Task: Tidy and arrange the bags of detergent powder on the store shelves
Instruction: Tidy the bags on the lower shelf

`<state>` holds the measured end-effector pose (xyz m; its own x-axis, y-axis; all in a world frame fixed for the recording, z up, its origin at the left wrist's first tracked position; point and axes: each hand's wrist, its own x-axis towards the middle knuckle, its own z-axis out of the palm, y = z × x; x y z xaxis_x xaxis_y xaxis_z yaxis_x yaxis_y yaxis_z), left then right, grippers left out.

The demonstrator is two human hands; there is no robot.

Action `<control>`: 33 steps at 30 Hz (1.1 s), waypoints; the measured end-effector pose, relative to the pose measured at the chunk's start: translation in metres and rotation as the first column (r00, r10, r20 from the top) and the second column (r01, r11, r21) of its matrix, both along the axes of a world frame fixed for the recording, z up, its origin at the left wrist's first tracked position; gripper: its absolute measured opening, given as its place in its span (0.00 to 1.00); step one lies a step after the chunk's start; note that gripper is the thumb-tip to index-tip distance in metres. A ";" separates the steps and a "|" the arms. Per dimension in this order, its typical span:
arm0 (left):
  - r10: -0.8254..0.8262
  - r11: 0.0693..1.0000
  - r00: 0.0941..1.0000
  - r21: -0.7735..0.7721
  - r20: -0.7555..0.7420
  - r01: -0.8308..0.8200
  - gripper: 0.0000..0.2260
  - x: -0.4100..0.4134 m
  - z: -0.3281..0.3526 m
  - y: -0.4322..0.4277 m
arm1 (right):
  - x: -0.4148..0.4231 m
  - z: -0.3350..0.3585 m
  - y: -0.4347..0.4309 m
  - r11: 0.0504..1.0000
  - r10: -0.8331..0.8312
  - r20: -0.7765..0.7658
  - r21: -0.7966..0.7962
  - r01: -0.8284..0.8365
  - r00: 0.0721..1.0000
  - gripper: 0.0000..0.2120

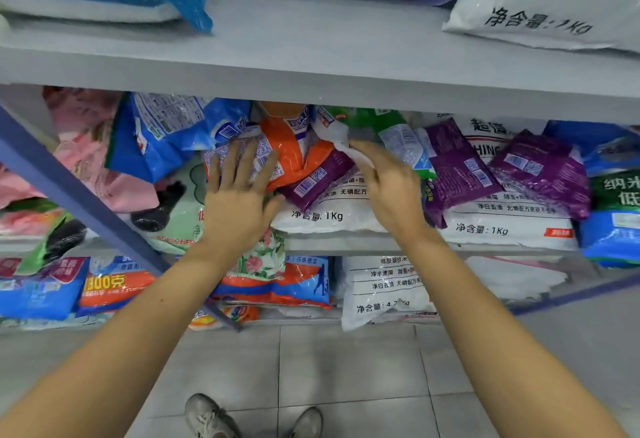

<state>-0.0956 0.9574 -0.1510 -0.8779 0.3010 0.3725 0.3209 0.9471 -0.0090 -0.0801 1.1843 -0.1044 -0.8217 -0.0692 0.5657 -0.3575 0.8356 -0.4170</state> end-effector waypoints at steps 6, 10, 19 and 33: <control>0.059 0.986 0.996 0.152 0.074 -0.069 0.29 0.006 0.010 0.017 | 0.027 0.049 0.022 0.927 0.037 0.201 -0.374 0.041 0.979 0.16; 0.008 0.945 0.995 0.323 0.097 -0.039 0.28 0.013 0.025 0.040 | 0.037 0.072 0.030 0.778 0.165 0.218 -0.628 0.009 0.962 0.25; -0.452 0.217 0.850 0.958 0.271 -0.190 0.19 0.030 0.079 0.080 | 0.066 0.111 0.038 0.660 0.301 0.311 -0.750 0.039 0.901 0.18; -0.572 0.291 0.819 0.927 -0.030 0.237 0.03 0.084 0.185 0.065 | 0.097 0.179 0.070 0.355 0.212 0.127 -0.934 0.044 0.969 0.22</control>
<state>-0.0113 1.0219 0.0335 -0.8424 0.3043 0.4447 0.4921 0.0983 0.8650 0.0172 1.2547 0.0742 -0.9368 0.3163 0.1496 -0.2079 -0.1592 -0.9651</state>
